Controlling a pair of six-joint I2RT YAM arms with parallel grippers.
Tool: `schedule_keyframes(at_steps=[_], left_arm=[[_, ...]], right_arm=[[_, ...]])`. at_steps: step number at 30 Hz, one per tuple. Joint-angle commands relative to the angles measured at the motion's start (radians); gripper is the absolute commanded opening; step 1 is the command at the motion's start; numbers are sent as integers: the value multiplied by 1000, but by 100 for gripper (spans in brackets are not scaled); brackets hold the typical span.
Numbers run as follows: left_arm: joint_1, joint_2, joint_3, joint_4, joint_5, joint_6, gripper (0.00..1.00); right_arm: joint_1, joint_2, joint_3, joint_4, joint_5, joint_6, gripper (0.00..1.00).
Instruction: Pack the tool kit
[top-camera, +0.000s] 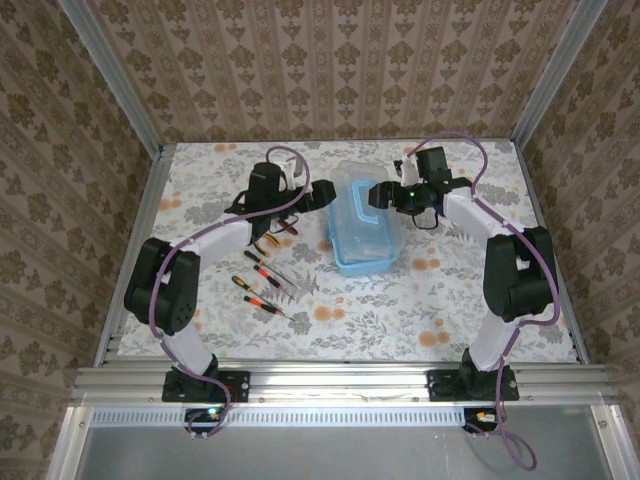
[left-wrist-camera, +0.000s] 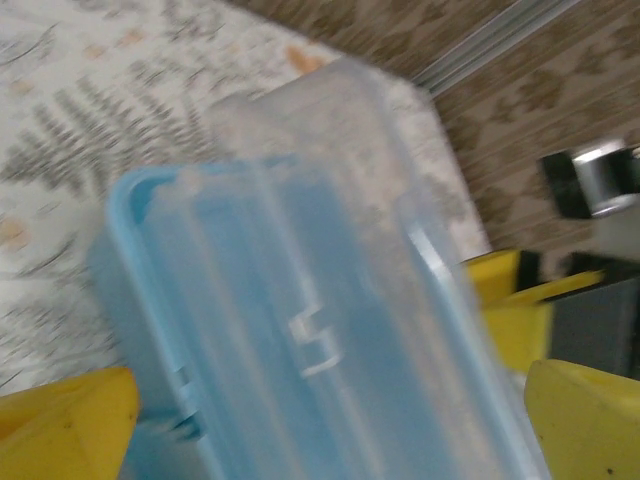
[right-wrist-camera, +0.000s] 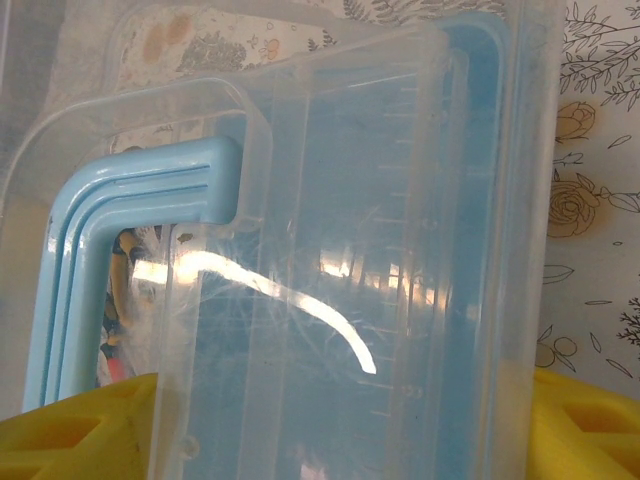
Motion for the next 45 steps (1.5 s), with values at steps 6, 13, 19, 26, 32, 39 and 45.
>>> schedule_keyframes(at_steps=[6,13,19,26,32,39,45], left_arm=[[-10,93,23,196,88,-114,100],[-12,130,38,226,87,-137,100],[-15,137,53,240,93,-145,100],[-20,155,80,244,99,-153,100],[-32,194,112,246,103,-163,100],[-37,206,125,248,102,-169,100],[-37,215,158,235,109,-172,100]], right_arm=[[1,-15,-25,23,-64,26,67],[0,-15,-28,30,-76,28,67],[-1,-11,-30,22,-62,19,67],[-1,-10,-32,27,-66,25,67],[4,-13,-30,28,-68,28,67],[8,-15,-27,23,-67,24,68],[11,-23,-14,-8,-32,4,92]])
